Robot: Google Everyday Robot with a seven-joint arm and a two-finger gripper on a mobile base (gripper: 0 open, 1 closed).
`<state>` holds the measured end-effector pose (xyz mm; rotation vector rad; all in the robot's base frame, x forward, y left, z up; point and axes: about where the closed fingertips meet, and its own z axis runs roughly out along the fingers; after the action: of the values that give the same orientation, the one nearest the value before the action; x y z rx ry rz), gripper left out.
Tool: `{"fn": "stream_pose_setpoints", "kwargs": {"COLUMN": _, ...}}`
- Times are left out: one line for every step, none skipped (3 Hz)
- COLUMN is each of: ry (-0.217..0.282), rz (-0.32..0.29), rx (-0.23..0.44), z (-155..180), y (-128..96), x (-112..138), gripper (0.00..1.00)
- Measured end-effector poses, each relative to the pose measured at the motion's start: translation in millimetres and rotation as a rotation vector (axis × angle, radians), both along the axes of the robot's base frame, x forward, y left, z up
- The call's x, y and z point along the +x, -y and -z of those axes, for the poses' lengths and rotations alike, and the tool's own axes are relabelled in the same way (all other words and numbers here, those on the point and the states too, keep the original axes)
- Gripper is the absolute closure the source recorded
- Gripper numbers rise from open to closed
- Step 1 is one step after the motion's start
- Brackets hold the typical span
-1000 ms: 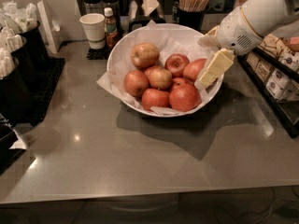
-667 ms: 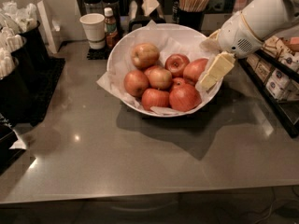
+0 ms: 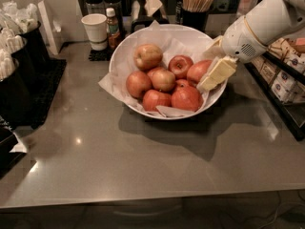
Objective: Pick apple from white bowl
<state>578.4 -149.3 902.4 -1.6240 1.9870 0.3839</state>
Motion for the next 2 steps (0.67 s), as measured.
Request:
{"fn": "stream_pose_setpoints", "kwargs": {"ry": 0.004, "rz": 0.0, "rx": -0.007, "z": 3.2, "y": -1.9, "x": 0.9, "gripper": 0.58}}
{"fn": "stream_pose_setpoints", "kwargs": {"ry": 0.005, "rz": 0.003, "rx": -0.012, "z": 5.9, "y": -1.6, "x": 0.6, "gripper": 0.81}}
